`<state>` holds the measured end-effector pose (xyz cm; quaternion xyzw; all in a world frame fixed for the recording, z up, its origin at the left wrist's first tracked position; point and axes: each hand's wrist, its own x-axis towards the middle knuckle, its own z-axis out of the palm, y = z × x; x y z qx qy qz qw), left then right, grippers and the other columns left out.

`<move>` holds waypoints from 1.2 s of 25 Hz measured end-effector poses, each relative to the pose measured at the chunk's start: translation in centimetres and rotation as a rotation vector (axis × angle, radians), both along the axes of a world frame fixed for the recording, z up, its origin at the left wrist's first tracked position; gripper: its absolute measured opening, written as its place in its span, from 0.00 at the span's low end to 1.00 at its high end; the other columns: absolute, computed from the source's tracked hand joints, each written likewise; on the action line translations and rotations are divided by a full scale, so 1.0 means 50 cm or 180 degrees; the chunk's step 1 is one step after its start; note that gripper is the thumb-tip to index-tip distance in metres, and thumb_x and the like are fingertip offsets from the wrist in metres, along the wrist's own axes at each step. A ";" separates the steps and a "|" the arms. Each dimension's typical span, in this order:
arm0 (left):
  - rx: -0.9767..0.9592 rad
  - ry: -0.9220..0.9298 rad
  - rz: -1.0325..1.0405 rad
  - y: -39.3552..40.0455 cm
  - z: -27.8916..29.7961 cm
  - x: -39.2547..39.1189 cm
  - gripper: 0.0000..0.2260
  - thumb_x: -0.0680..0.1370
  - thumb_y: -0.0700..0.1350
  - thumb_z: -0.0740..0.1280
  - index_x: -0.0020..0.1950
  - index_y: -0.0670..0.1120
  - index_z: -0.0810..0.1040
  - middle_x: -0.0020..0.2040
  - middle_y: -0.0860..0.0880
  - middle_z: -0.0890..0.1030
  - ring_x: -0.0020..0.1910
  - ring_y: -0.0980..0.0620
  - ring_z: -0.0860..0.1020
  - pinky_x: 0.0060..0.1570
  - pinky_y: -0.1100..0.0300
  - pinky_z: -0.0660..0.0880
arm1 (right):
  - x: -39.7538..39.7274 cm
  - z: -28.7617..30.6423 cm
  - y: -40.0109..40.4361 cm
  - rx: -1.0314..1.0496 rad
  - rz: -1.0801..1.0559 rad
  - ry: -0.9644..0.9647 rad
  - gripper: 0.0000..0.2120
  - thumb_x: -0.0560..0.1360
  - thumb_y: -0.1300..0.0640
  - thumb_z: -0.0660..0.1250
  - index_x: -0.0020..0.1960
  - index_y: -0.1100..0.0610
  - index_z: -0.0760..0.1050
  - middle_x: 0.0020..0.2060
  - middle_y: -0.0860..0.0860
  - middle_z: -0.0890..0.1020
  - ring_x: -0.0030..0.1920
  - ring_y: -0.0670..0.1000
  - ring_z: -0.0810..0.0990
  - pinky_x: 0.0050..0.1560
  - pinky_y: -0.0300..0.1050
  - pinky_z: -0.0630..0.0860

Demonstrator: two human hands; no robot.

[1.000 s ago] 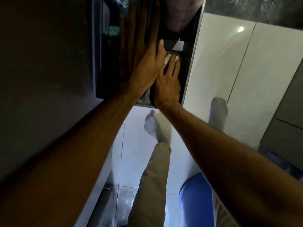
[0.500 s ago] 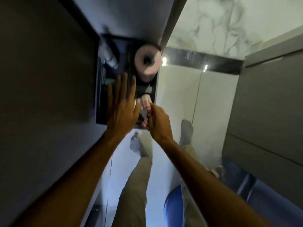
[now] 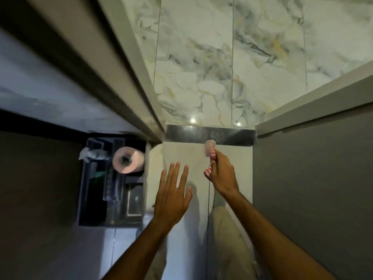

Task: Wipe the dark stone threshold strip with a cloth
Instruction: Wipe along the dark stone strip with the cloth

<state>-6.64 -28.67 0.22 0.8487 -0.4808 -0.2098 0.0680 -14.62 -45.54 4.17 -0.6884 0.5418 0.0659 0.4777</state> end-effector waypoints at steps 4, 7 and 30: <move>0.0302 -0.0233 0.0144 -0.152 -0.331 -0.031 0.28 0.85 0.54 0.56 0.80 0.40 0.75 0.78 0.34 0.77 0.76 0.32 0.77 0.75 0.30 0.69 | -0.017 -0.282 -0.181 -0.0042 0.0187 -0.0082 0.26 0.86 0.58 0.69 0.83 0.56 0.69 0.75 0.59 0.79 0.66 0.60 0.84 0.73 0.58 0.84; 0.0310 -0.0600 0.0091 -0.200 -0.591 -0.033 0.23 0.90 0.51 0.58 0.81 0.40 0.74 0.79 0.34 0.75 0.79 0.32 0.73 0.78 0.32 0.72 | -0.013 -0.516 -0.238 -0.0163 0.0592 0.0081 0.31 0.86 0.56 0.71 0.86 0.53 0.65 0.81 0.56 0.75 0.76 0.58 0.80 0.79 0.55 0.78; -0.0393 -0.0848 0.0853 -0.170 -1.215 0.050 0.30 0.86 0.54 0.54 0.86 0.41 0.62 0.86 0.39 0.63 0.86 0.38 0.63 0.84 0.31 0.61 | 0.028 -1.242 -0.197 -0.2118 0.2360 -0.0010 0.32 0.91 0.48 0.51 0.92 0.54 0.45 0.92 0.53 0.46 0.93 0.52 0.45 0.92 0.62 0.55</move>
